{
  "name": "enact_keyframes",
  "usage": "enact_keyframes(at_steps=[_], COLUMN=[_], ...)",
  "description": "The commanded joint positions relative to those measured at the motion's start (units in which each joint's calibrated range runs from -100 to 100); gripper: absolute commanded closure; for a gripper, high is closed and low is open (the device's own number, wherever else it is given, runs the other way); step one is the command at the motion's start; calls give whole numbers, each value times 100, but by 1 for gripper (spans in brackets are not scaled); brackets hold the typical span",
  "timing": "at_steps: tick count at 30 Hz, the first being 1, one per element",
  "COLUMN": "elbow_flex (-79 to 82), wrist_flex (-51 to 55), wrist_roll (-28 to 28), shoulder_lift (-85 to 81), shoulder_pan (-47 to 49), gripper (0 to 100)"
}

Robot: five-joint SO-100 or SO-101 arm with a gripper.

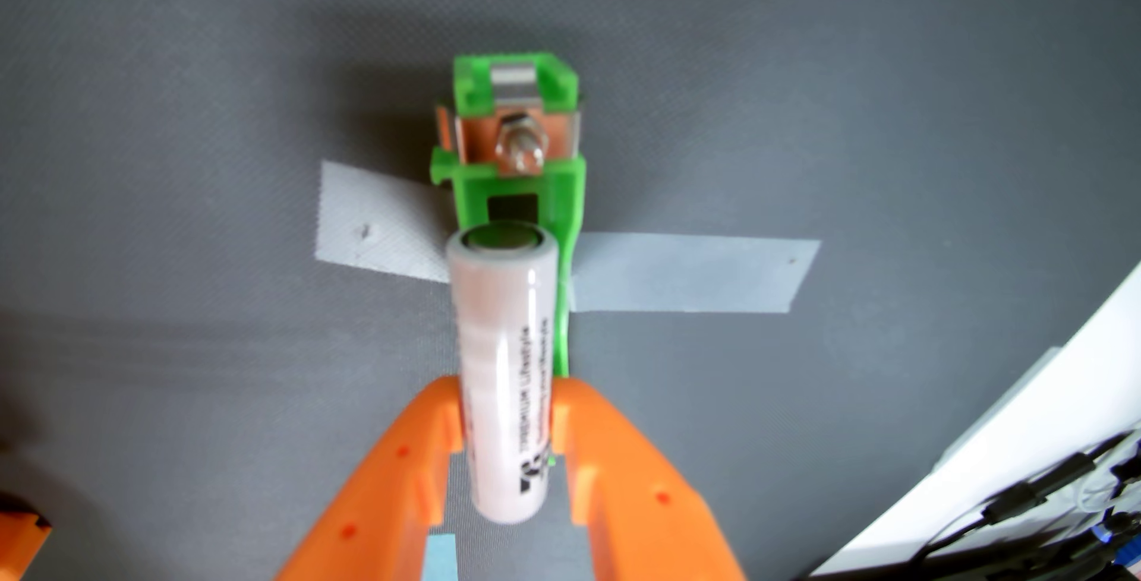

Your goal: Insert Battery

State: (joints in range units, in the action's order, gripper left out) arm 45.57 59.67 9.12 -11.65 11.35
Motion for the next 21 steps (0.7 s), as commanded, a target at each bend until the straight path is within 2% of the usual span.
enact_keyframes(at_steps=[1, 16, 21], elbow_flex=[-275, -356, -356], wrist_flex=[-39, -5, 20], wrist_roll=[25, 10, 30], shoulder_lift=[110, 177, 193], shoulder_pan=[-13, -13, -13], gripper=[99, 98, 94])
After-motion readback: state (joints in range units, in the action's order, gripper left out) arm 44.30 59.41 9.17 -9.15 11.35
